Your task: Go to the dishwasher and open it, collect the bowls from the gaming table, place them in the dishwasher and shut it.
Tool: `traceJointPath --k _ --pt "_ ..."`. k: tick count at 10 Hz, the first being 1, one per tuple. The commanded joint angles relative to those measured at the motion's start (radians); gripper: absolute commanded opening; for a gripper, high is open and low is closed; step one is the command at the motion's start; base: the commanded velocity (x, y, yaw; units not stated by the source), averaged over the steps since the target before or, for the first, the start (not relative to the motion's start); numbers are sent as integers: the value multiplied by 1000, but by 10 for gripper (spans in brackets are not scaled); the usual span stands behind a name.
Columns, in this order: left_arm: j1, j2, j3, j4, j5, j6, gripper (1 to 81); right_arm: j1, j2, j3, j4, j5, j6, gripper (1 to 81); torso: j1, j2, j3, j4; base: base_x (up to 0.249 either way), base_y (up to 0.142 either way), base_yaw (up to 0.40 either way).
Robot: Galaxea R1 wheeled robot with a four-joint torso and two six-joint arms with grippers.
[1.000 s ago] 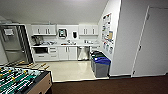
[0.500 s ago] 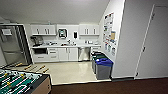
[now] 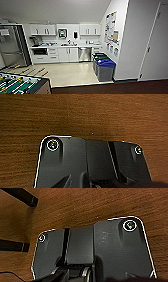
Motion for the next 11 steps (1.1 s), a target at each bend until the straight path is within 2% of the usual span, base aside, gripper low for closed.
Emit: traceJointPath --k 1,3,11 --pt "-61 -3 6 9 39 7 811 53 -3 7 -22 -44 -3 811 0 0 0 0 190 89 0" --pt "-61 -3 6 9 39 7 811 53 -2 7 -22 -42 -3 811 0 0 0 0 190 77 0" --pt "-61 0 6 10 39 5 811 57 -2 7 -25 -45 -3 811 0 0 0 0 190 0 0"
